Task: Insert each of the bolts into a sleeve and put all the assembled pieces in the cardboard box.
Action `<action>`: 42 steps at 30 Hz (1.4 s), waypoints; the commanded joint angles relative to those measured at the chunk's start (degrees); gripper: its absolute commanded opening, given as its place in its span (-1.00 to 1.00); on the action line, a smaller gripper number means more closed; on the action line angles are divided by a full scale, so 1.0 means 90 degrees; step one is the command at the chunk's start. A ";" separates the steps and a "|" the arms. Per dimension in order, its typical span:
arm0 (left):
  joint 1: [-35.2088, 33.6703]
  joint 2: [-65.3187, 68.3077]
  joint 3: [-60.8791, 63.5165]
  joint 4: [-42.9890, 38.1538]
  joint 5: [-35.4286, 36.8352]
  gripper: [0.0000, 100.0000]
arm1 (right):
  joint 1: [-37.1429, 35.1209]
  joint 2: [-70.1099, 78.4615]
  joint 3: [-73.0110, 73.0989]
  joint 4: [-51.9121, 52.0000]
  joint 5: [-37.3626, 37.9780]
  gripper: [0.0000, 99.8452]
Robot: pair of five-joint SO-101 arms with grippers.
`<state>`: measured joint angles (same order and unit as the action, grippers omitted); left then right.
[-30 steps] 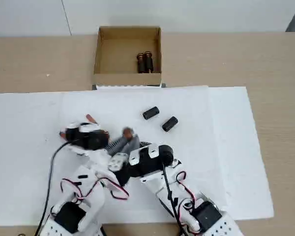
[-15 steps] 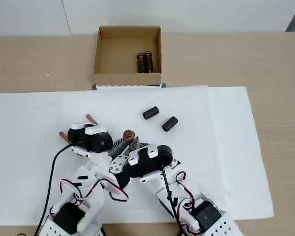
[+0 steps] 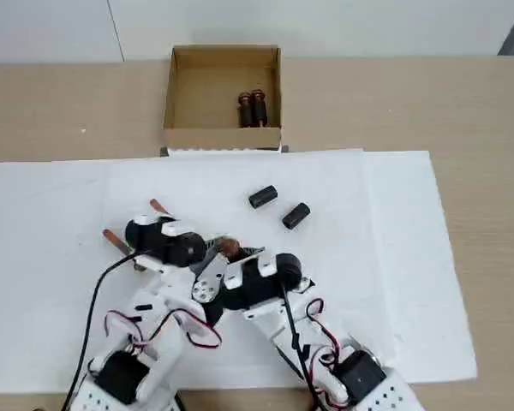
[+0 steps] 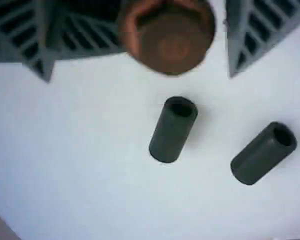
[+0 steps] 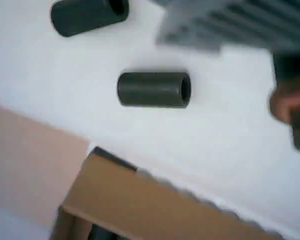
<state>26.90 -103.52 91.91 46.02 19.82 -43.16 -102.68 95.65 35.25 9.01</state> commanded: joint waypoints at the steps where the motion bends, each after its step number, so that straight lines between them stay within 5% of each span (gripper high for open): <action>1: -0.0166 -0.0059 -0.0034 0.0049 -0.0166 -0.57 | 0.0005 -0.0083 0.0088 -0.0054 0.0049 -0.99; 20: -0.0195 -0.0039 -0.1206 0.0518 -0.0283 -0.57 | 0.0005 -0.0073 0.0088 -0.0015 0.0049 -0.99; 26: -0.1182 -0.0049 -0.1187 0.0244 -0.1192 -0.98 | 0.0132 -0.0054 0.0088 -0.0005 0.0010 -0.99; 36: -0.2129 -0.0059 -0.1177 0.0215 -0.1534 -0.99 | 0.1089 -0.0015 0.0088 0.0015 -0.0205 -0.99; 42: -0.2921 -0.0049 -0.0845 0.0733 -0.1748 -0.99 | 0.1832 -0.0034 -0.0283 0.1187 -0.0938 -0.99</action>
<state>3.25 -103.52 83.56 50.07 5.85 -29.45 -102.68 95.65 42.46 2.68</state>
